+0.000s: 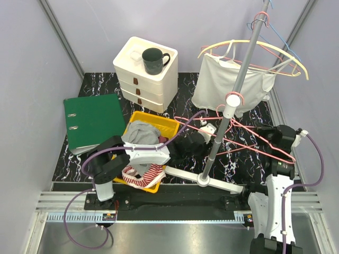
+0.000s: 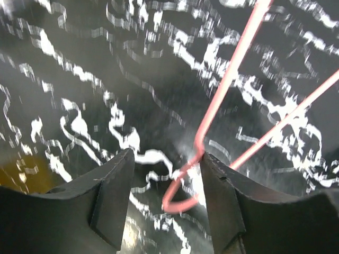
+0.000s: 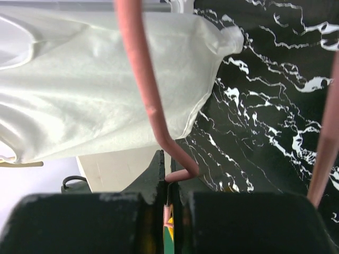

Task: Remove the tank top from the hanger
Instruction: Pick up the hanger at the center of the board, then place the hanger at the clothesline.

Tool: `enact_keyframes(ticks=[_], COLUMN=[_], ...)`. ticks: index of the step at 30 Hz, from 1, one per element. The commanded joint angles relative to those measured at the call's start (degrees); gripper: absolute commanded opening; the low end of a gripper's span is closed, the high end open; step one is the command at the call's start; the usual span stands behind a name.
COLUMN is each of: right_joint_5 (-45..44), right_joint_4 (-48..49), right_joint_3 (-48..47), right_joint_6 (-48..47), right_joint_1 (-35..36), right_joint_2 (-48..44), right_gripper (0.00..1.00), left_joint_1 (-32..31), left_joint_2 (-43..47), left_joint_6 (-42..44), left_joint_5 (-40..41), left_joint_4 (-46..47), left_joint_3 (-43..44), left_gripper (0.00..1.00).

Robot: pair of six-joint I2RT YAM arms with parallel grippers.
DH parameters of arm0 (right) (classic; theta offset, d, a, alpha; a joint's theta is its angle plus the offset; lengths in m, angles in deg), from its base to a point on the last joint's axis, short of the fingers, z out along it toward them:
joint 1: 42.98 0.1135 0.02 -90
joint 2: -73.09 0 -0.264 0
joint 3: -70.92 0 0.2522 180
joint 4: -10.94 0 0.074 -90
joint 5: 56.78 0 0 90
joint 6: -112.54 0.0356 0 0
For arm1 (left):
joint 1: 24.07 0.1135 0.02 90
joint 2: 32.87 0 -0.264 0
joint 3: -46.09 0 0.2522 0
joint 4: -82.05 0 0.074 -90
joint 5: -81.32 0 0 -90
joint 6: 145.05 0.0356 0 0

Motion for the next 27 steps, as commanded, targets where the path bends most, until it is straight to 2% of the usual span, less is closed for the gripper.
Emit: enact_keyframes(ticks=[1,9,12,16,22,27], right_joint_5=[-5.69,-8.42,-6.84,-4.90,-11.40,-10.97], right_joint_4=[-1.48,-3.41,-4.20,-6.47,-11.32,-11.32], right_joint_3=[-5.97,-15.02,-17.84,-20.73,-27.41,-25.32], right_joint_6=[-4.54,-13.32,-15.61,-16.68,-21.77,-20.99], right_joint_1=[0.07,0.07,0.07,0.07,0.07,0.07], right_joint_2=[0.09,1.58,1.93,0.97,1.14,2.55], right_gripper=[0.00,0.00,0.00,0.00,0.00,0.00], left_joint_1=[1.88,3.11,3.46,5.48,7.86,8.39], left_joint_2=[4.07,6.79,8.73,11.01,13.30,14.35], left_joint_6=[-6.22,-8.60,-8.25,-8.16,-9.74,-11.59], left_joint_5=[-2.63,-2.10,-1.32,-4.82,-7.82,-8.87], left_joint_4=[0.02,0.89,-0.76,-2.79,-6.13,-4.64], left_joint_3=[-3.67,-8.68,-7.90,-5.79,-6.74,-9.82], left_gripper=[0.58,0.66,0.68,0.70,0.71,0.71])
